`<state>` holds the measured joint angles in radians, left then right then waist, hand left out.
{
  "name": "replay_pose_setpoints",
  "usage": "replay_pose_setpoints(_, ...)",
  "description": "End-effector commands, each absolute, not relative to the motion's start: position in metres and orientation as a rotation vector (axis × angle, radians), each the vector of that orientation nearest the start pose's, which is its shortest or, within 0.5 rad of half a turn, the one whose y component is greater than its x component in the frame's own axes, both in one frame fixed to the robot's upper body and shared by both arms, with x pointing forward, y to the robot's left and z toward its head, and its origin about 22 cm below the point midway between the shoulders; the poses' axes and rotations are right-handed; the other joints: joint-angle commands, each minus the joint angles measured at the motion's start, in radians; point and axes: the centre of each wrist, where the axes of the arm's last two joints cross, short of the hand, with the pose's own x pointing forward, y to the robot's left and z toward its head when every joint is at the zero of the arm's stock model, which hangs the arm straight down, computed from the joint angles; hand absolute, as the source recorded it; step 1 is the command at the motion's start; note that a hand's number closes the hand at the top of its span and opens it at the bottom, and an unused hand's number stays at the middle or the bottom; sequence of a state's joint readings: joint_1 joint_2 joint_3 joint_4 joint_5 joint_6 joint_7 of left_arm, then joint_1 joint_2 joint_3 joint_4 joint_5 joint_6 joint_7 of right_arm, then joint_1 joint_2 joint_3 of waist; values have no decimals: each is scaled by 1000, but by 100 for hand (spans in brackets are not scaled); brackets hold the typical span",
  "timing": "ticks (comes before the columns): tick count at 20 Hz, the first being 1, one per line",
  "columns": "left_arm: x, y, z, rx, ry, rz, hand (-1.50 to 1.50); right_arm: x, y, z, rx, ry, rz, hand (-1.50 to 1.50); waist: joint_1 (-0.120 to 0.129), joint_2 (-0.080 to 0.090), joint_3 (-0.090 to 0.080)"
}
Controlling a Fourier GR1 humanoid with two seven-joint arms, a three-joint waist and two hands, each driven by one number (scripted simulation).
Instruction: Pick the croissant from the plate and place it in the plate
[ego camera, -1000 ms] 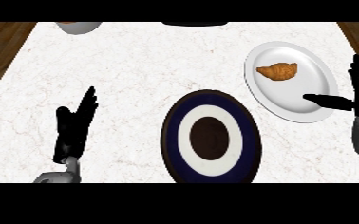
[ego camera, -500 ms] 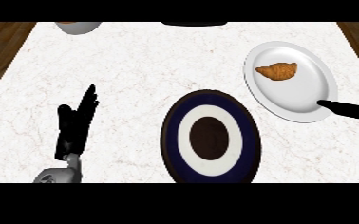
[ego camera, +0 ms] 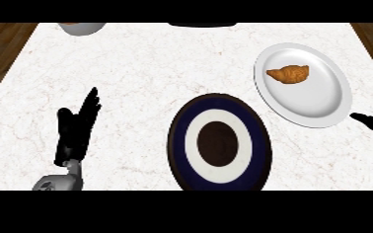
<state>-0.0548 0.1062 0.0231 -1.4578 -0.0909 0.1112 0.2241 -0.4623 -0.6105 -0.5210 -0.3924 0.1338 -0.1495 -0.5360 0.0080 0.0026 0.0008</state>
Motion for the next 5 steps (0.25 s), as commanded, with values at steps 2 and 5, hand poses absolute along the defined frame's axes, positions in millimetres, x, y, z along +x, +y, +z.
replay_pose_setpoints(2, 262, 253, -17, 242, -1297, -34, 0, 276, -489, -19, -886, -1428, -107, -150, 5, 3, 1)
replay_pose_setpoints(5, 249, 257, -16, 236, -1301, -43, 0, 264, -506, -14, -898, -1402, -94, -150, 8, 3, 1)
